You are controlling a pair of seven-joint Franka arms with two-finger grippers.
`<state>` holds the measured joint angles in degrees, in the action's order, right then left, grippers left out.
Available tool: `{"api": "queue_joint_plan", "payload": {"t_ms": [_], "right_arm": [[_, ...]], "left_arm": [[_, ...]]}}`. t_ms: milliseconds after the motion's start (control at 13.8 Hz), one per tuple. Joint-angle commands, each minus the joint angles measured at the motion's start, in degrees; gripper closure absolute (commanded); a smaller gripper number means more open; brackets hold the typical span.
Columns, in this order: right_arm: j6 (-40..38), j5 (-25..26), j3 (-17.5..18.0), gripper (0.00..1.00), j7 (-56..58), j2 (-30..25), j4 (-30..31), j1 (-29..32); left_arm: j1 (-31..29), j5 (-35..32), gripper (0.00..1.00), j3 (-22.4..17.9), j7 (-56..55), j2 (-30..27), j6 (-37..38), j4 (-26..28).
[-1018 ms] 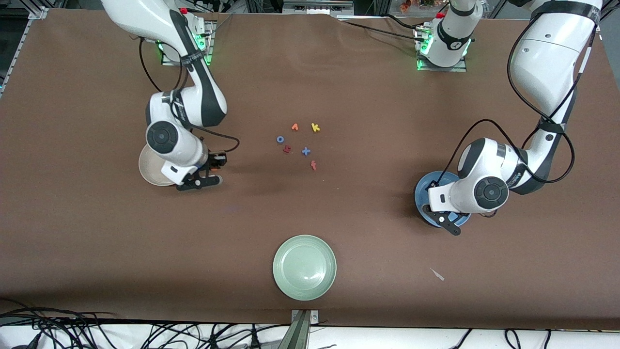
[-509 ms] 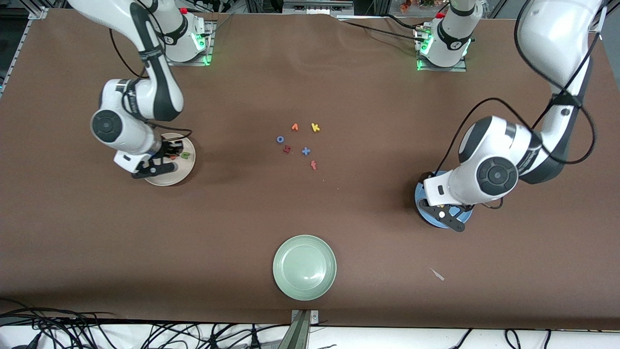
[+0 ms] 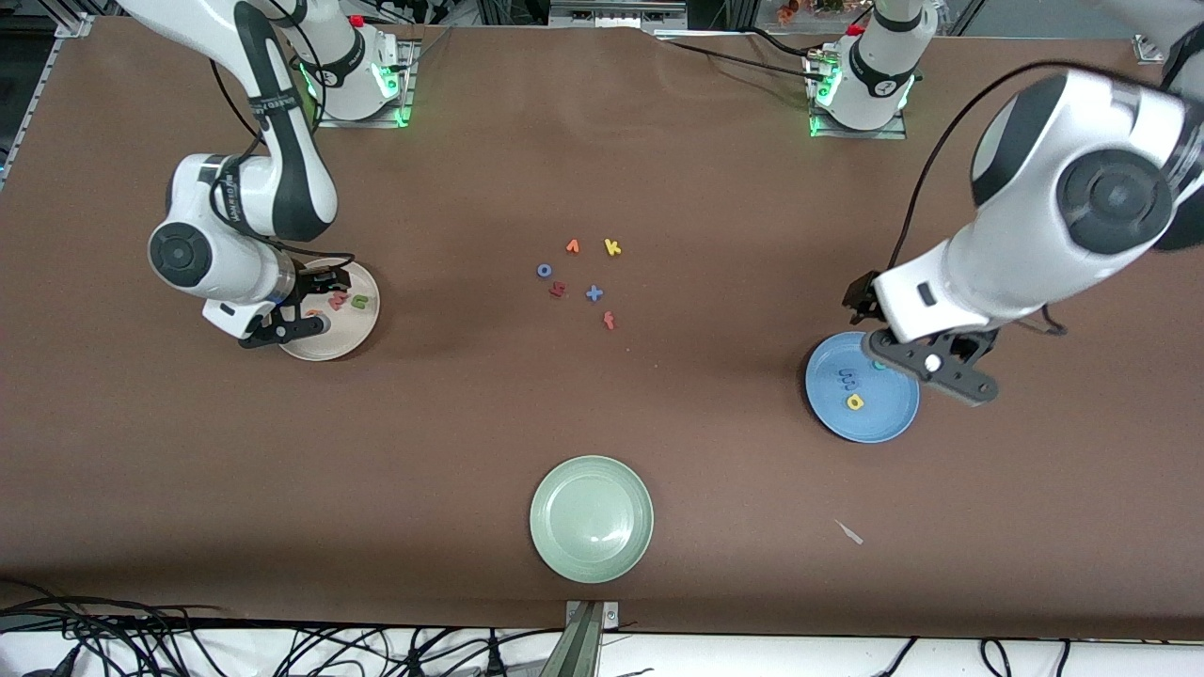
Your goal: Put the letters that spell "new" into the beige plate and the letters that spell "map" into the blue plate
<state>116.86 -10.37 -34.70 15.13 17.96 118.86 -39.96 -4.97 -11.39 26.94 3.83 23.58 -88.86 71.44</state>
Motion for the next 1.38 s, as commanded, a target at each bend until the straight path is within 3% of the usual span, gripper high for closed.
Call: {"api": "queue_joint_plan", "payload": {"t_ms": [0, 145, 436, 582, 873, 945, 1164, 1309], "right_arm": [[-14.5, 0.2, -0.8, 0.00, -0.5, -0.4, -11.9, -0.1], [-21.6, 0.3, -0.9, 0.00, -0.4, -0.4, -18.2, 0.1], [-34.5, 1.6, -2.6, 0.00, 0.4, -0.3, -28.7, 0.7], [-34.7, 2.5, -1.2, 0.00, -0.5, -1.1, -30.0, 2.6], [-34.2, 11.3, 23.9, 0.00, -4.1, -7.9, -31.4, 24.0], [-32.8, 11.7, 26.7, 0.00, -7.3, -9.5, -30.5, 26.6], [-29.9, 11.4, 27.8, 0.00, -18.6, -14.3, -27.1, 29.1], [-28.3, 11.8, 30.5, 0.00, -19.1, -15.8, -25.5, 32.6]], "left_arm": [[6.8, 3.8, 0.00, -13.2, -0.7, -6.5, 0.7, 1.6], [7.7, 3.5, 0.00, -15.5, -1.7, -9.3, 0.1, 3.5], [7.1, 9.6, 0.00, -20.3, -12.3, -23.5, -11.7, 23.4], [6.4, 10.3, 0.00, -20.4, -13.5, -27.3, -12.2, 28.1], [5.4, 16.1, 0.00, -21.9, -13.5, -26.9, -11.0, 27.8], [5.5, 15.7, 0.00, -22.1, -13.5, -26.4, -9.2, 26.7], [5.5, 15.3, 0.00, -21.9, -13.3, -21.9, 0.4, 19.4], [5.6, 14.1, 0.00, -21.8, -13.0, -22.0, 0.6, 19.4]]}}
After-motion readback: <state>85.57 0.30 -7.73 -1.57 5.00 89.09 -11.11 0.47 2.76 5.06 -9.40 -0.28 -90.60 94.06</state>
